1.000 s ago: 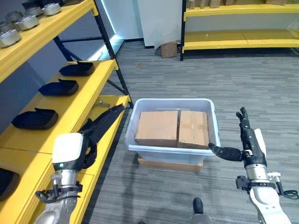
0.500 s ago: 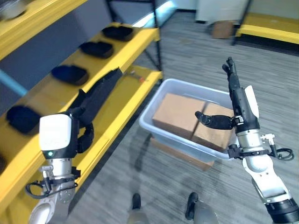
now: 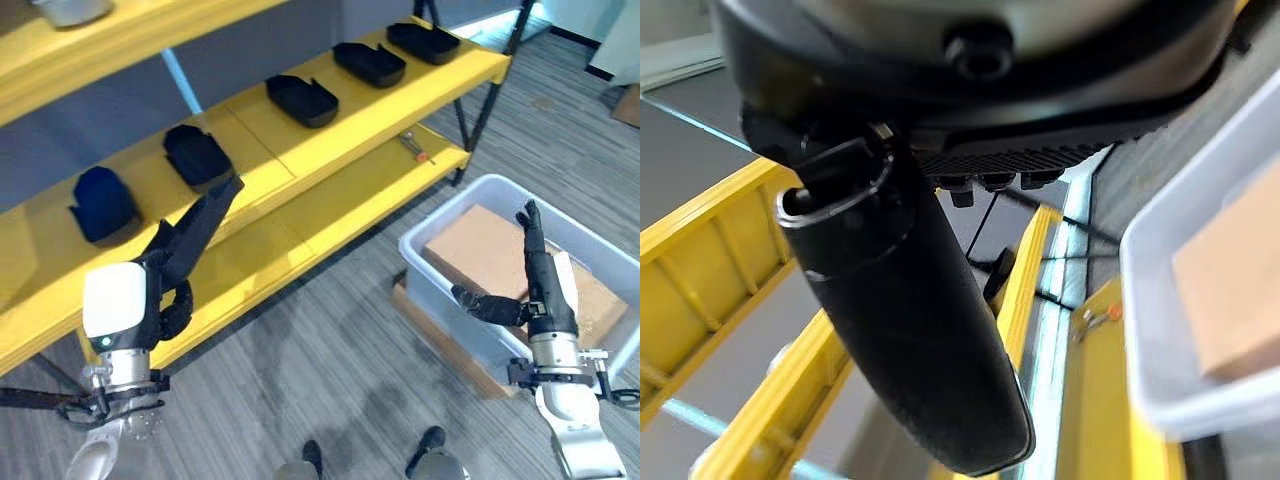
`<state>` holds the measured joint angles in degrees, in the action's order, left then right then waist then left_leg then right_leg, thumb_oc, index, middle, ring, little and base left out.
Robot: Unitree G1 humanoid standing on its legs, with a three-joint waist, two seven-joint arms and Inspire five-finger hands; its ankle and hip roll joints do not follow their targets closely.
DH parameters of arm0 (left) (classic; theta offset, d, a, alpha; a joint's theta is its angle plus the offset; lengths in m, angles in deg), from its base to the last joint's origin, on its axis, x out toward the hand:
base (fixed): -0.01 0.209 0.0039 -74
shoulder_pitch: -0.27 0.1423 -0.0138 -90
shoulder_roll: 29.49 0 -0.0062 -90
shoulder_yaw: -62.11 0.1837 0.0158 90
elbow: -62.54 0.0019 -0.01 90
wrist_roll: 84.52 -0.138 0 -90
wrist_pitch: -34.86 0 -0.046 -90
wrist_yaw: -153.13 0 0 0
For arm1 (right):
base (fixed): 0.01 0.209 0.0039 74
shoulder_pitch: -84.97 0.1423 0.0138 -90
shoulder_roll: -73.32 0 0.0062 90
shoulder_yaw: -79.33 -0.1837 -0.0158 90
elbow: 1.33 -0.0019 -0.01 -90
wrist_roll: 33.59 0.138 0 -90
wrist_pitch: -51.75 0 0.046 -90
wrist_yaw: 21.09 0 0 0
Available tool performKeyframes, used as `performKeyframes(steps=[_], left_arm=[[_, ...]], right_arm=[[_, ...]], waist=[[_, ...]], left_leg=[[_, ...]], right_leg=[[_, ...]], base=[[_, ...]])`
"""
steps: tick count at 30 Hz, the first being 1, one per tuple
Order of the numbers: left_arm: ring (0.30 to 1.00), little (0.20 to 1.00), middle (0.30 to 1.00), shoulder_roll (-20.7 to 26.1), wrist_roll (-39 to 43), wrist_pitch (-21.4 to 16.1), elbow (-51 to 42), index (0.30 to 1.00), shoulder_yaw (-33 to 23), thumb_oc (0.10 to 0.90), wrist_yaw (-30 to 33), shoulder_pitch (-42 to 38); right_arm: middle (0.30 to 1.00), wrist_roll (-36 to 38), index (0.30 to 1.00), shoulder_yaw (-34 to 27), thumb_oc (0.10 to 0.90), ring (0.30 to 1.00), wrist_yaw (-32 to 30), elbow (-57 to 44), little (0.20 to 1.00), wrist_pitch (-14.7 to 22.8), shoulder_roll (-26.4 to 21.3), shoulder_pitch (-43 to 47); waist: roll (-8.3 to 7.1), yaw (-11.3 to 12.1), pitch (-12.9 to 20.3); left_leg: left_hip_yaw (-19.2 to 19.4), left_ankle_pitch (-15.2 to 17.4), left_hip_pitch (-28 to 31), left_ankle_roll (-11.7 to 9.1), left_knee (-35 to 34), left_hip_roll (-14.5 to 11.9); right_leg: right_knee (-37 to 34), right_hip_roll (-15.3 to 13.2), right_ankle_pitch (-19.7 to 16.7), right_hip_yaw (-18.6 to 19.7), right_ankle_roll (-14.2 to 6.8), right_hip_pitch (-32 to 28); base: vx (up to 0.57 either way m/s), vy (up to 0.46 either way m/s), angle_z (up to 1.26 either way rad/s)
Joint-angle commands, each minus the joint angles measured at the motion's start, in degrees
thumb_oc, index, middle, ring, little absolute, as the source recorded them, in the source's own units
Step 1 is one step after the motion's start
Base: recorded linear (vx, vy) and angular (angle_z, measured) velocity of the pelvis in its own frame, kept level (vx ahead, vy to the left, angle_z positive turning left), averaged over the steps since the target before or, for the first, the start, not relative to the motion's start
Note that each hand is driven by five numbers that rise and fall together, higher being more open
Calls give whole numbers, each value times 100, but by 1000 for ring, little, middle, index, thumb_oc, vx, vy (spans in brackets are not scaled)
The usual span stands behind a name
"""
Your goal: Move parts from the plastic box to the shelf.
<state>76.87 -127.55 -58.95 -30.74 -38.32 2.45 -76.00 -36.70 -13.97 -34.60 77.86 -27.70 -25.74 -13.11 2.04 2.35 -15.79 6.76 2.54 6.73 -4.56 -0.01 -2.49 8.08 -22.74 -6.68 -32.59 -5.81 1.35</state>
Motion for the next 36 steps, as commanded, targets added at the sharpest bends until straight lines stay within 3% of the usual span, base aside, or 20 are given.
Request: performKeyframes(steps=[1, 2, 3, 5, 7, 9, 11, 13, 15, 17, 18, 19, 21, 22, 28, 33, 34, 36], left_arm=[[300, 300, 300, 446, 101, -22, -618, 300, -909, 400, 643, -268], [300, 300, 300, 450, 99, -16, -630, 300, -927, 400, 640, -257], [300, 300, 300, 463, 33, 65, -675, 300, -1069, 400, 763, -255], [300, 300, 300, 544, 62, 120, -669, 300, -1108, 400, 808, -350], [300, 300, 300, 643, 69, 180, -691, 300, -1143, 400, 881, -427], [300, 300, 300, 703, 112, 198, -702, 300, -1147, 400, 912, -510], [300, 300, 300, 775, 174, 173, -666, 300, -1027, 400, 889, -654], [300, 300, 300, 788, 160, 154, -656, 300, -906, 400, 781, -709], [300, 300, 300, 739, 132, 155, -635, 300, -827, 400, 717, -703], [300, 300, 300, 699, 64, 197, -598, 300, -761, 400, 659, -700], [300, 300, 300, 646, 17, 218, -584, 300, -696, 400, 660, -725], [300, 300, 300, 623, -5, 215, -590, 300, -644, 400, 666, -784], [300, 300, 300, 617, -29, 211, -598, 300, -569, 400, 652, -857], [300, 300, 300, 595, -155, 145, -669, 300, -462, 400, 611, -786], [300, 300, 300, 362, -79, 150, -728, 300, -402, 400, 610, -665], [300, 300, 300, 332, -26, 60, -832, 300, -241, 400, 594, -823], [300, 300, 300, 311, -28, 67, -849, 300, -209, 400, 584, -875], [300, 300, 300, 311, -43, 64, -863, 300, -242, 400, 625, -888]], right_arm=[[1000, 8, 1000, 24, 900, 1000, -94, -131, 1000, 436, -197, 723], [1000, 0, 1000, 39, 900, 1000, -100, -118, 1000, 437, -185, 743], [1000, -213, 1000, 59, 900, 1000, -217, -157, 1000, 474, -60, 822], [1000, -352, 1000, 120, 900, 1000, -283, -148, 1000, 452, 11, 840], [1000, -405, 1000, 181, 900, 1000, -325, -114, 1000, 438, 62, 839], [1000, -517, 1000, 191, 900, 1000, -362, -156, 1000, 434, 78, 817], [1000, -576, 1000, 160, 900, 1000, -363, -209, 1000, 434, 55, 721], [1000, -588, 1000, 112, 900, 1000, -324, -267, 1000, 472, 38, 574], [1000, -516, 1000, 69, 900, 1000, -252, -266, 1000, 527, 57, 415], [1000, -404, 1000, 75, 900, 1000, -193, -224, 1000, 598, 52, 368], [1000, -363, 1000, 105, 900, 1000, -179, -227, 1000, 675, 13, 347], [1000, -362, 1000, 153, 900, 1000, -199, -246, 1000, 718, -28, 380], [1000, -363, 1000, 192, 900, 1000, -229, -257, 1000, 742, -68, 424], [1000, -398, 1000, 177, 900, 1000, -248, -323, 1000, 737, -177, 401], [1000, -271, 1000, 117, 900, 1000, -348, -365, 1000, 741, -216, 381], [1000, -182, 1000, 63, 900, 1000, -365, -430, 1000, 798, -405, 424], [1000, -206, 1000, 10, 900, 1000, -385, -449, 1000, 816, -435, 411], [1000, -240, 1000, -57, 900, 1000, -452, -467, 1000, 805, -452, 387]], waist=[[-180, 37, 784], [-208, 28, 782], [-286, 140, 808], [-339, 152, 805], [-329, 84, 775], [-320, -25, 740], [-259, -239, 684], [-225, -368, 644], [-279, -467, 644], [-352, -499, 669], [-427, -549, 697], [-442, -593, 696], [-443, -624, 684], [-476, -600, 769], [-423, -553, 936], [-411, -572, 616], [-411, -599, 553], [-451, -665, 507]], left_leg=[[-169, 169, -350, 233, -16, -84], [-165, 173, -356, 260, -11, -46], [-257, 226, -384, 416, -58, 244], [-359, 256, -420, 496, -53, 386], [-484, 234, -394, 563, -88, 464], [-566, 73, -387, 667, -182, 565], [-804, -34, -319, 753, -275, 615], [-932, -109, -286, 782, -301, 603], [-1027, -119, -240, 810, -326, 636], [-1103, -179, -287, 800, -333, 714], [-1169, -202, -318, 768, -326, 812], [-1205, -206, -351, 738, -301, 846], [-1247, -189, -406, 704, -234, 864], [-1256, -188, -429, 659, -237, 902], [-1201, -110, -376, 620, -193, 822], [-964, 336, -918, 394, 1248, 935], [-745, 378, -1068, 314, 1615, 850], [-329, 364, -1228, 234, 1811, 374]], right_leg=[[-457, -198, -203, 210, -606, -417], [-483, -229, -247, 217, -634, -420], [-552, -452, -493, 183, -766, -485], [-443, -556, -636, 205, -823, -508], [-329, -481, -664, 587, -801, -460], [-61, -309, -626, 1187, -579, -226], [373, 227, -325, 2141, -355, 135], [699, 879, 302, 2570, -90, 391], [740, 1458, 789, 2638, 95, 493], [584, 1920, 840, 2551, 229, 594], [329, 2250, 825, 2631, 280, 588], [110, 2387, 764, 2796, 295, 601], [-109, 2465, 647, 3018, 300, 592], [-588, 2453, 463, 3189, 298, 297], [-1034, 2448, 400, 3086, 279, -72], [-865, 2314, 446, 2888, 369, -50], [-868, 2271, 445, 2823, 388, -83], [-913, 2172, 452, 2738, 386, -146]], base=[[26, 244, 10], [39, 395, 15], [38, 382, 18], [49, 313, 29], [16, 206, 58], [-4, 219, 56], [87, 194, 55], [67, 108, 69], [61, 26, 29], [21, -28, 34], [26, -40, 21], [19, -28, 10], [28, -41, 31], [49, -63, 30], [104, -83, 4], [-24, -32, 20], [-27, -6, 30], [13, 10, 56]])
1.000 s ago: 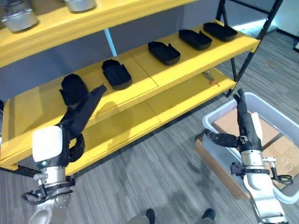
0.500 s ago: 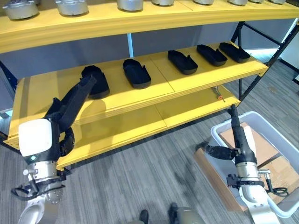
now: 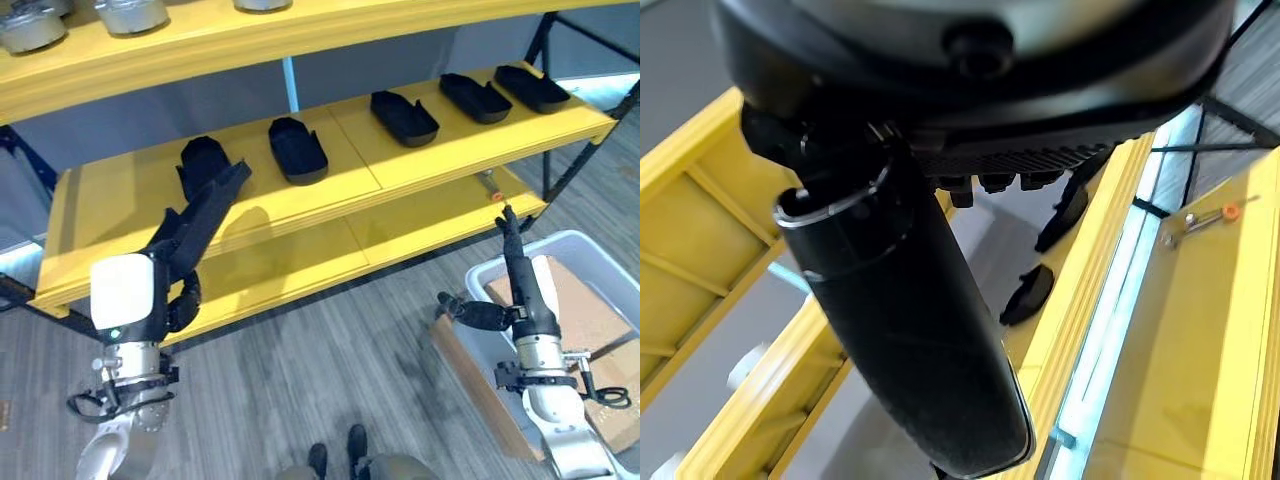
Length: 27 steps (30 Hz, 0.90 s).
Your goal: Move parts from the plastic box to the shelf.
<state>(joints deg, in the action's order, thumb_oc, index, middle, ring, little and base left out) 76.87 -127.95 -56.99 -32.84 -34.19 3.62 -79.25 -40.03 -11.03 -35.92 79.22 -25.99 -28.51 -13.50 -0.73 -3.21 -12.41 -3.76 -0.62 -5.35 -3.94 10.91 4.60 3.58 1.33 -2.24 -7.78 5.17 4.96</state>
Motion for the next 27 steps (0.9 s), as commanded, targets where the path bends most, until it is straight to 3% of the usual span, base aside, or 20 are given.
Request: performKeyframes(steps=[1, 2, 4, 5, 6, 8, 9, 11, 15, 16, 21, 27], left_arm=[[300, 300, 300, 305, 9, -94, -645, 300, -762, 400, 665, -505], [300, 300, 300, 310, 13, -95, -646, 300, -763, 400, 669, -499], [300, 300, 300, 315, 141, -92, -626, 300, -810, 400, 790, -521], [300, 300, 300, 315, 141, -92, -626, 300, -810, 400, 790, -521], [300, 300, 300, 323, 411, -57, -540, 300, -781, 400, 1041, -612], [300, 300, 300, 294, 465, -34, -547, 300, -743, 400, 1070, -643], [300, 300, 300, 291, 391, -57, -618, 300, -728, 400, 1044, -614], [300, 300, 300, 322, 339, -56, -652, 300, -665, 400, 1031, -616], [300, 300, 300, 359, 364, -74, -630, 300, -492, 400, 1003, -702], [300, 300, 300, 417, 382, -74, -599, 300, -362, 400, 996, -788], [300, 300, 300, 706, 367, 51, -357, 300, -142, 400, 1000, -1197], [300, 300, 300, 904, 180, 337, -28, 300, -118, 400, 1022, -1452]], right_arm=[[1000, 71, 1000, -430, 900, 1000, -420, -611, 1000, 651, -145, 333], [1000, 69, 1000, -428, 900, 1000, -423, -612, 1000, 653, -141, 328], [1000, 100, 1000, -429, 900, 1000, -510, -577, 1000, 652, -123, 319], [1000, 100, 1000, -429, 900, 1000, -510, -577, 1000, 652, -123, 319], [1000, 89, 1000, -319, 900, 1000, -774, -407, 1000, 634, -193, 441], [1000, 73, 1000, -328, 900, 1000, -842, -392, 1000, 633, -212, 430], [1000, 39, 1000, -348, 900, 1000, -863, -420, 1000, 611, -224, 383], [1000, 11, 1000, -361, 900, 1000, -878, -443, 1000, 601, -209, 340], [1000, -65, 1000, -413, 900, 1000, -927, -459, 1000, 481, -72, 218], [1000, -58, 1000, -418, 900, 1000, -941, -494, 1000, 445, 19, 154], [1000, -207, 1000, -369, 900, 1000, -904, -514, 1000, 329, 149, 161], [1000, -358, 1000, -300, 900, 1000, -934, -474, 1000, 261, 171, 283]], waist=[[-293, -85, 171], [-296, -90, 178], [-354, -101, 182], [-354, -101, 182], [-248, -43, 211], [-175, -70, 216], [-31, -97, 263], [47, -87, 279], [58, -62, 293], [-14, -55, 289], [-273, -37, 262], [-483, 15, 283]], left_leg=[[792, 516, -56, 132, 452, -992], [785, 489, -39, 116, 406, -997], [689, 15, -15, 48, 10, -1569], [689, 15, -15, 48, 10, -1569], [323, -1285, 186, -228, -999, -2480], [432, -1514, 235, -352, -1192, -2621], [647, -1421, 412, -518, -1343, -2707], [684, -1361, 522, -587, -1429, -2687], [652, -808, 641, -525, -1435, -2294], [644, -592, 613, -444, -1305, -2060], [706, -163, 308, -225, -861, -1506], [762, 14, -19, -127, -545, -1366]], right_leg=[[-519, -377, 1, 188, -756, -599], [-515, -370, 2, 181, -747, -595], [-440, -480, 82, 152, -781, -512], [-440, -480, 82, 152, -781, -512], [-68, -510, 418, 219, -871, -320], [42, -528, 500, 185, -908, -306], [238, -568, 589, 104, -963, -300], [314, -580, 624, 134, -990, -312], [401, -979, 633, 109, -1176, -537], [324, -1196, 565, 74, -1289, -682], [155, -1754, 309, -49, -1598, -770], [-26, -1899, 71, -71, -1704, -675]], base=[[50, 10, 70], [46, 21, 52], [2, 58, 26], [52, 282, 15], [49, 222, 9], [78, 278, 1], [140, 355, 0], [108, 228, 6], [138, 309, 19], [137, 284, 45], [83, 284, 36], [28, 94, 3]])
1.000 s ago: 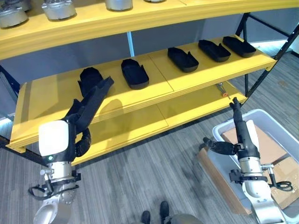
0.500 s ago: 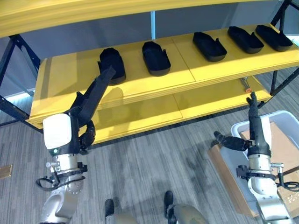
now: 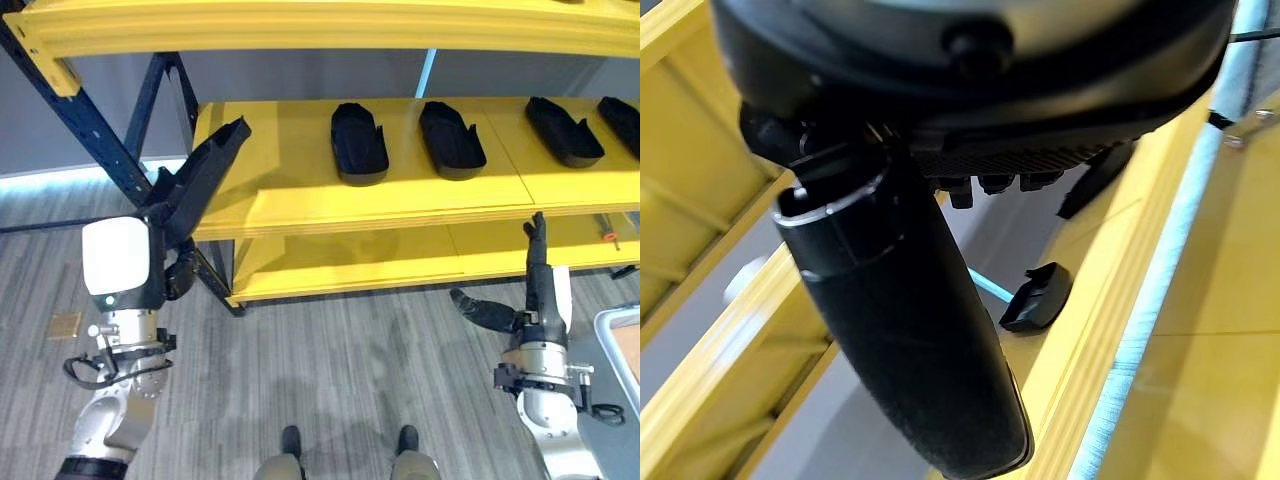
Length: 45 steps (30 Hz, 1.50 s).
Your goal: Move parts from the plastic box to the shelf.
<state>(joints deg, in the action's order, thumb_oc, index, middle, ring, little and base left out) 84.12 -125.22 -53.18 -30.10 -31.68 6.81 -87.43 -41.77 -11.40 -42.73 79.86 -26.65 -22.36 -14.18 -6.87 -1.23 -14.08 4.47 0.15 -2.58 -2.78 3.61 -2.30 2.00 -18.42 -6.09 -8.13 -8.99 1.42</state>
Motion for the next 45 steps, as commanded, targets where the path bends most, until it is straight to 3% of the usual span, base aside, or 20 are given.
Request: performKeyframes(steps=[1, 8, 16, 27, 45], left_arm=[[300, 300, 300, 216, -205, 66, -172, 300, -374, 400, 661, -678], [300, 300, 300, 399, -403, 306, 150, 300, -506, 400, 645, -890], [300, 300, 300, 939, -705, 488, 621, 300, -194, 400, 431, -1498], [300, 300, 300, 1112, -709, 763, 1350, 300, 175, 400, 419, -2311], [300, 300, 300, 1803, -624, 962, 2984, 300, 1664, 400, 260, -4384]], right_arm=[[1000, -217, 1000, -256, 900, 1000, -217, -538, 1000, 312, -446, 373], [1000, -268, 1000, -152, 900, 1000, -109, -543, 1000, 269, -470, 528], [1000, -266, 1000, 62, 900, 1000, 9, -578, 1000, 319, -570, 676], [1000, -237, 1000, 193, 900, 1000, 165, -634, 1000, 339, -647, 554], [1000, -175, 1000, 354, 900, 1000, 289, -710, 1000, 430, -852, 411]], waist=[[91, -181, 424], [6, -157, 283], [60, -259, 161], [92, -449, 76], [90, -693, -176]], left_leg=[[-14, -54, -326, -238, 212, -684], [105, -133, -351, -281, 131, -789], [192, -308, -248, -367, -120, -932], [322, -355, -160, -382, -255, -944], [393, -364, -515, -352, -76, -938]], right_leg=[[108, 77, 419, -16, -294, -282], [106, 163, 426, 5, -265, -132], [92, 304, 500, 13, -220, -44], [36, 343, 449, 99, -234, 51], [29, 278, 286, 180, -294, 369]], base=[[27, 41, -21], [8, -12, -19], [5, -20, -4], [0, -3, -5], [-8, -1, -3]])
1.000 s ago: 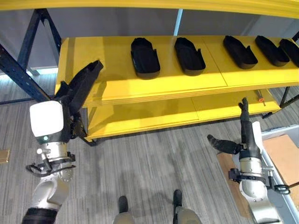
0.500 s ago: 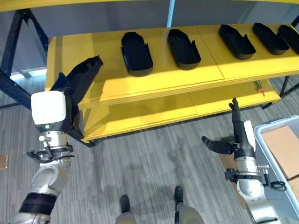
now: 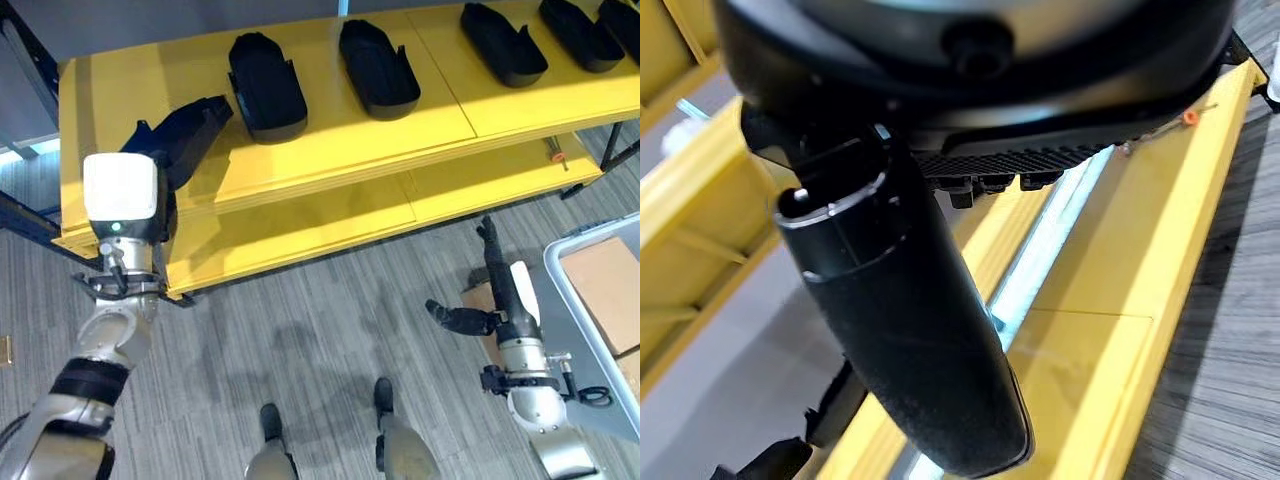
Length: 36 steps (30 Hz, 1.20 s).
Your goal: Move parts from the plastic box to the shelf.
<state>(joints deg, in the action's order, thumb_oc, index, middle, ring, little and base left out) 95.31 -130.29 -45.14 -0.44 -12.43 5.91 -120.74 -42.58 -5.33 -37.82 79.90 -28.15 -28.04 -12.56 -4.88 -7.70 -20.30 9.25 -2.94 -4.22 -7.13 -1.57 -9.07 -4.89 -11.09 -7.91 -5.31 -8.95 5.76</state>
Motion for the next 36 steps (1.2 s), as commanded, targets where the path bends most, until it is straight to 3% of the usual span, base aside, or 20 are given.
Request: performKeyframes(steps=[1, 9, 23, 36], left_arm=[[300, 300, 300, 693, -86, 152, 80, 300, -236, 400, 359, -1110], [300, 300, 300, 797, 137, 212, 562, 300, 188, 400, 399, -1713], [300, 300, 300, 658, 807, 440, 1481, 300, 161, 400, 473, -2149], [300, 300, 300, 389, 1926, 254, 2564, 300, 283, 400, 219, -2661]], right_arm=[[1000, -94, 1000, -244, 900, 1000, -200, -725, 1000, 586, -287, 240], [1000, -67, 1000, -220, 900, 1000, -222, -773, 1000, 646, -359, 157], [1000, -89, 1000, -95, 900, 1000, -159, -949, 1000, 632, -541, 162], [1000, -3, 1000, 48, 900, 1000, 6, -1186, 1000, 557, -735, 300]], waist=[[-114, -57, 429], [-137, -148, 365], [-171, -125, 347], [-211, -88, 375]], left_leg=[[-84, -54, -372, 85, 456, -259], [-63, 25, -612, 125, 674, -236], [-137, 103, -915, 159, 897, -133], [-173, 130, -1027, 179, 1001, -135]], right_leg=[[716, -458, 457, -103, -304, -50], [711, -497, 326, -57, -337, 120], [616, -580, 239, -146, -372, 148], [567, -592, 217, -201, -364, 134]], base=[[0, 0, 0], [-5, 3, -2], [0, 0, 0], [0, -2, 1]])
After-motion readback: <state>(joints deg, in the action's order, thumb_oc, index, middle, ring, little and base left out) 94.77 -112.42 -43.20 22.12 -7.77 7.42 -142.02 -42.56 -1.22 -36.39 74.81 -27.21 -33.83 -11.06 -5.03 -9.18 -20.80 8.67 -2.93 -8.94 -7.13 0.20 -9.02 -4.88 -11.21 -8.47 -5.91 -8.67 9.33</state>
